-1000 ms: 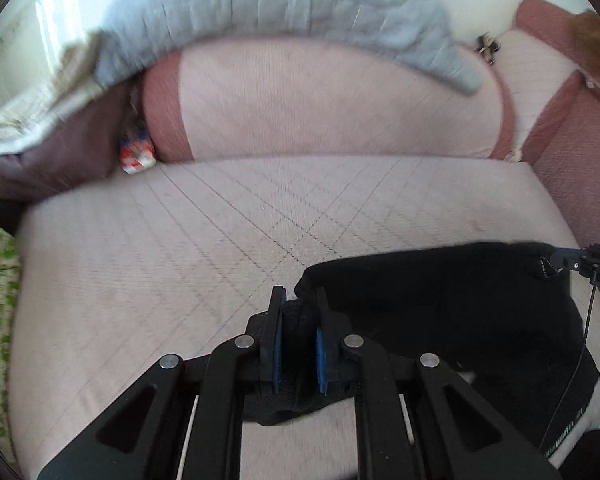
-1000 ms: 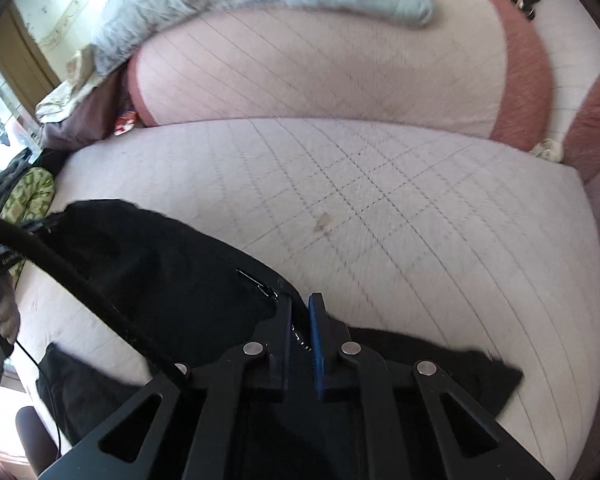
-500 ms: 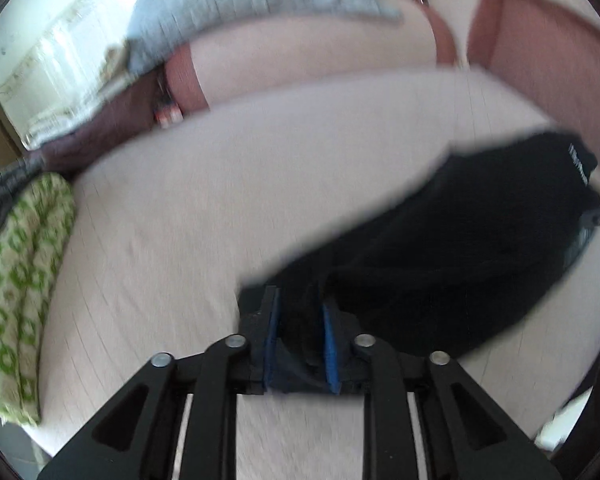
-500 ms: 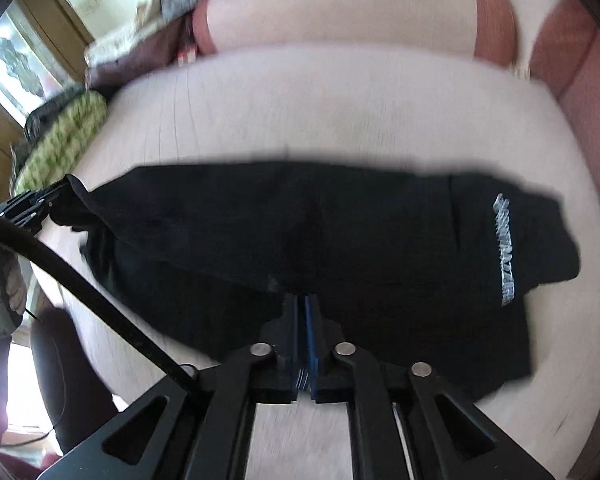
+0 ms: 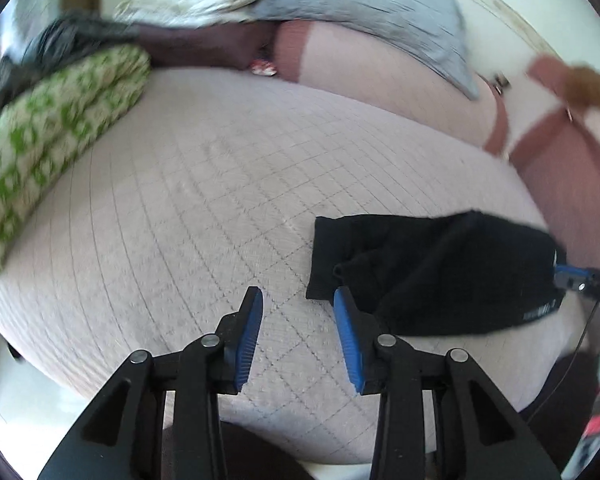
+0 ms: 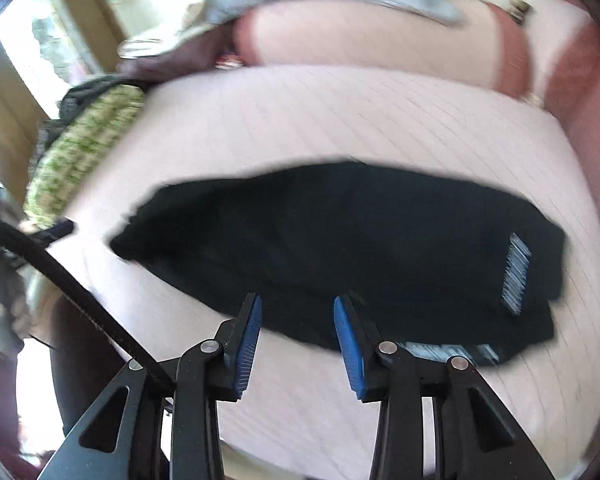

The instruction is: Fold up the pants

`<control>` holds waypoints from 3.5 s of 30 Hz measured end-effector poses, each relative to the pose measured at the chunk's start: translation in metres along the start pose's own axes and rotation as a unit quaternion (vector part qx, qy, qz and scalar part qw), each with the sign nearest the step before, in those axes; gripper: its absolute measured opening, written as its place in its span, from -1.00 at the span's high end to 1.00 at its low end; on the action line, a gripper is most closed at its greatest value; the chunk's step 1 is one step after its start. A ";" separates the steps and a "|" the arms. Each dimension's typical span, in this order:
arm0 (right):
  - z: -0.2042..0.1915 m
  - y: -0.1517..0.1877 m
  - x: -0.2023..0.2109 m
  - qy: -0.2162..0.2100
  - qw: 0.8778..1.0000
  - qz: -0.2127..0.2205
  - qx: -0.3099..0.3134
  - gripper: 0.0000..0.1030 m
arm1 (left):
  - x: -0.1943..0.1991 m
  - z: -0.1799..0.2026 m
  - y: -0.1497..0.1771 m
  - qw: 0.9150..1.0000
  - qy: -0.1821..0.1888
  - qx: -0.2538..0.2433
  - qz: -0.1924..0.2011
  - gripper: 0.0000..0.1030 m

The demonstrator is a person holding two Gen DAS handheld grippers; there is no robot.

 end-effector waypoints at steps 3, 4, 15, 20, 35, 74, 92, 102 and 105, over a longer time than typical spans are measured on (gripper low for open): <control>-0.067 -0.035 -0.017 -0.058 0.997 0.003 0.041 0.20 | -0.007 -0.008 0.011 0.997 0.018 0.070 0.011 0.31; -0.095 -0.045 -0.028 -0.083 0.994 -0.006 0.064 0.18 | -0.008 -0.010 0.015 0.996 0.023 0.081 0.012 0.31; -0.241 -0.055 -0.150 -0.065 0.958 -0.069 0.271 0.12 | 0.029 -0.027 0.043 0.989 0.046 0.134 0.043 0.31; -0.228 -0.054 -0.135 -0.047 0.965 -0.048 0.252 0.61 | 0.035 -0.040 0.035 0.986 0.057 0.142 0.062 0.30; -0.228 -0.137 -0.154 -0.078 0.992 -0.067 0.073 0.23 | 0.056 -0.060 0.037 0.984 0.053 0.153 0.080 0.24; 0.255 0.067 0.003 -0.030 0.923 -0.060 -0.379 0.83 | -0.042 0.109 0.005 0.998 0.038 -0.020 -0.041 0.03; 0.165 0.055 -0.017 0.051 0.963 -0.039 -0.262 0.32 | -0.117 0.061 0.023 0.993 0.027 0.034 -0.110 0.01; 0.083 0.074 -0.068 -0.004 0.978 -0.102 -0.182 0.28 | -0.081 0.067 0.040 0.992 0.036 -0.045 -0.115 0.01; 0.092 0.030 -0.063 0.008 0.984 -0.065 -0.166 0.23 | -0.072 0.098 0.022 0.992 0.084 -0.042 -0.081 0.00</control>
Point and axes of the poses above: each gripper's, at about its wrist camera, not at the fingertips, and x roughly against the way its jaws point, z to its right, y to its underside, the point moved 9 cm from there along -x, roughly the way its jaws point, and after that the axes turned 15 degrees about y, right-handed, at the moved point
